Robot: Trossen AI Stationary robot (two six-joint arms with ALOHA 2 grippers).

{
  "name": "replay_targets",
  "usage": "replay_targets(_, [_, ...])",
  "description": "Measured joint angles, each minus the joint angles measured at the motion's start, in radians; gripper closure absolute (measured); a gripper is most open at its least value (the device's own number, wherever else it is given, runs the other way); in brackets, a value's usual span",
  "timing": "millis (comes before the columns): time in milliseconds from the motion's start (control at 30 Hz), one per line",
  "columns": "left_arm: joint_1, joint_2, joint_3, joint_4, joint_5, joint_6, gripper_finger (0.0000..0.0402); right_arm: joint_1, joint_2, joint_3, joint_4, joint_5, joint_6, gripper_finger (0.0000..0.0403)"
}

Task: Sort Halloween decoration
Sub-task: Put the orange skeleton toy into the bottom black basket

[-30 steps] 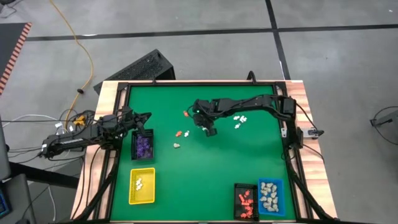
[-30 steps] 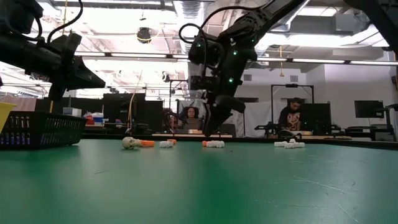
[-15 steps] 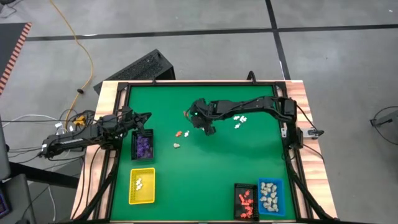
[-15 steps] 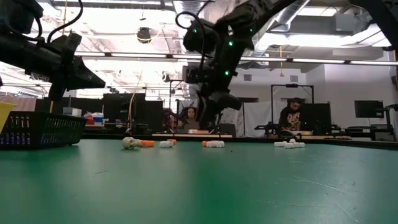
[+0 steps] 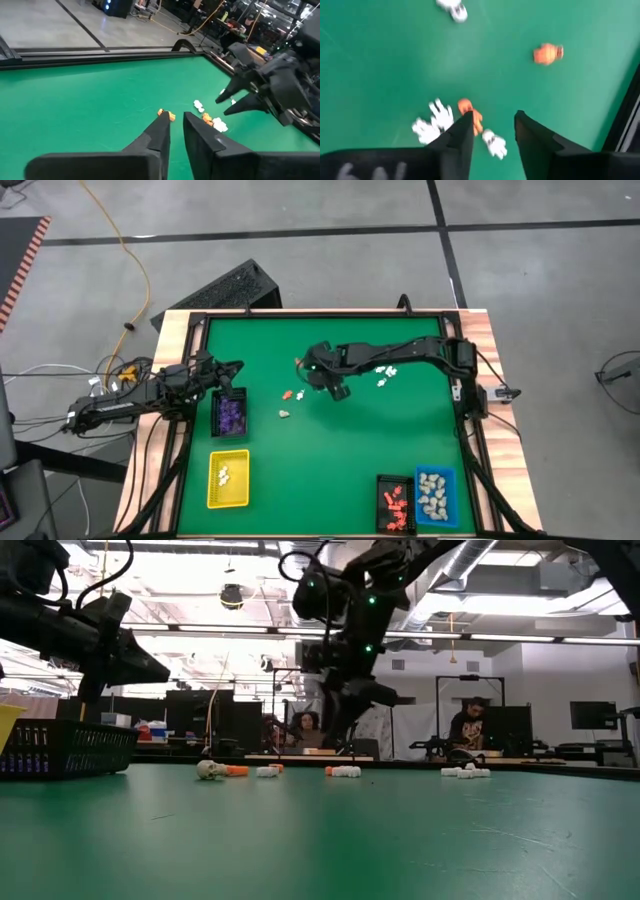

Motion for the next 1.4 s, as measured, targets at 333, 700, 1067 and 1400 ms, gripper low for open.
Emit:
replay_targets(333, [0.000, 0.000, 0.000, 0.000, -0.026, -0.010, 0.0284, -0.053, 0.004, 0.000, -0.010, -0.061, -0.055, 0.0156])
replay_targets(700, [0.000, 0.000, 0.000, 0.000, -0.026, -0.013, 0.0276, -0.070, 0.089, 0.000, -0.014, -0.081, -0.134, 0.0173])
replay_targets(1067, [0.000, 0.000, 0.000, 0.000, -0.025, -0.012, 0.0276, -0.068, 0.101, 0.000, -0.013, -0.103, -0.179, 0.0179])
replay_targets(1400, [0.000, 0.000, 0.000, 0.000, -0.024, -0.012, 0.0276, -0.070, 0.101, 0.000, -0.006, -0.138, -0.184, 0.0260])
